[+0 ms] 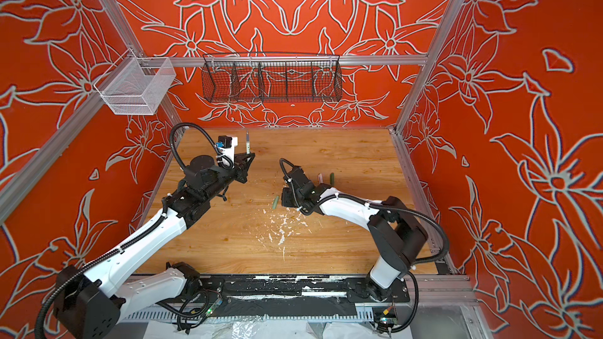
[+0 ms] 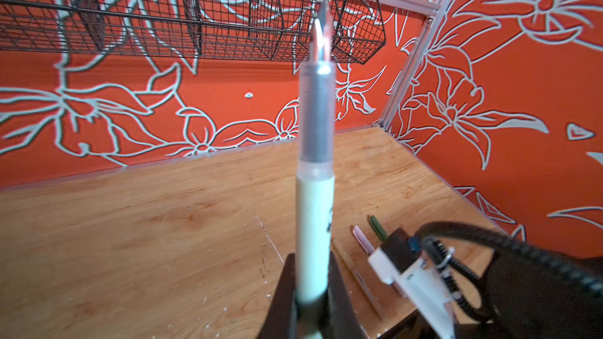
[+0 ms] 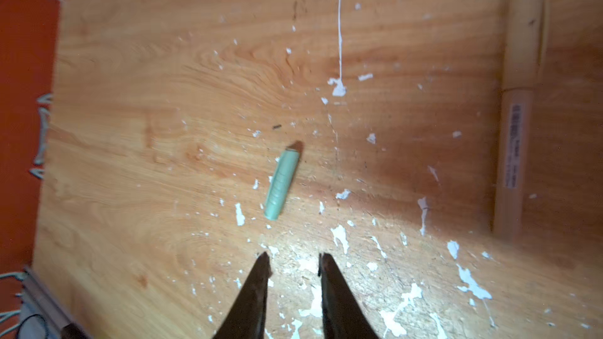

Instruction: Insert the pens into the pen caps

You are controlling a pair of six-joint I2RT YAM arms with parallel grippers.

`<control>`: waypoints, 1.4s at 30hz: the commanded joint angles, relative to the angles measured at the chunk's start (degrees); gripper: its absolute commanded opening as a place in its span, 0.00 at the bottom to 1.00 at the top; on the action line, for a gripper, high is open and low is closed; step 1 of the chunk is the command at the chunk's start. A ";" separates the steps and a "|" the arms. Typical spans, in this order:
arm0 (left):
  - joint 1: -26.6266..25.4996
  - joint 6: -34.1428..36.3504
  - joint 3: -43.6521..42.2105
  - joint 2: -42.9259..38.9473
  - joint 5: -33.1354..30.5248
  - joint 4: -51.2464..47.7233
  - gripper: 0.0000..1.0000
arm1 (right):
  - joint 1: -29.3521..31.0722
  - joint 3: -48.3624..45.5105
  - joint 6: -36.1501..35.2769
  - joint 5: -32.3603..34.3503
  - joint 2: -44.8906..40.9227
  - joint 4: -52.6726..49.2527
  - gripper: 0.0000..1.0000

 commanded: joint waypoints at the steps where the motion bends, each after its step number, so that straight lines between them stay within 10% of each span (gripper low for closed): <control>1: 0.48 -4.19 -2.10 -2.19 1.09 4.87 0.00 | 1.36 4.65 -0.31 1.46 3.51 -3.92 0.31; 42: 0.39 -9.15 -1.90 -9.44 1.00 0.65 0.00 | 2.52 19.06 -6.29 3.65 19.79 -14.40 0.28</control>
